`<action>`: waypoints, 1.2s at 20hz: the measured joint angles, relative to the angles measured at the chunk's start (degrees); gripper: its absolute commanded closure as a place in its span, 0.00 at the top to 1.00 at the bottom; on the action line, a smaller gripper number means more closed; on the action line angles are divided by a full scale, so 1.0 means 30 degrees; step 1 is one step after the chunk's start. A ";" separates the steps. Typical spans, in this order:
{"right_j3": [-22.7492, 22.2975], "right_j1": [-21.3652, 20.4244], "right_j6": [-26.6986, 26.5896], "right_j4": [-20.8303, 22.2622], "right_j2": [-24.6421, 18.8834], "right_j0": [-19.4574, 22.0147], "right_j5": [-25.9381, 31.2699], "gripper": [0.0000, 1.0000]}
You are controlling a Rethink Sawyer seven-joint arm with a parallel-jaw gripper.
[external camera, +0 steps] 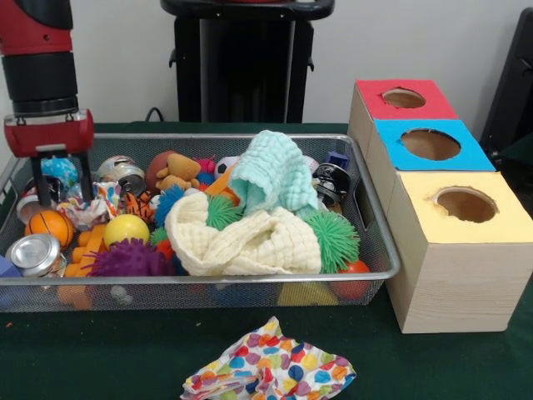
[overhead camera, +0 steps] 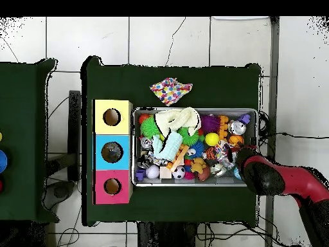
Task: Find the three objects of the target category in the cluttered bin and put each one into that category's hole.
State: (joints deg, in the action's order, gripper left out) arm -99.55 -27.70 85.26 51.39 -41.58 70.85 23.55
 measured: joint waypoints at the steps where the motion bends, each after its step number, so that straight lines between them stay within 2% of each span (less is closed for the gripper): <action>1: 0.0044 0.0134 -0.0047 0.0031 -0.0003 0.0031 0.0000 1.00; 6: 0.0185 0.0843 -0.0361 0.0282 -0.0104 0.0416 -0.0008 1.00; 11: 0.0160 0.0597 -0.0361 0.0349 -0.0140 0.0563 -0.0004 1.00; 24: -0.0796 -0.1521 -0.0361 0.0837 -0.0106 0.1016 0.0000 1.00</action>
State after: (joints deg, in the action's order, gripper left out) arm -101.94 -32.26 84.17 53.90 -41.90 73.90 23.55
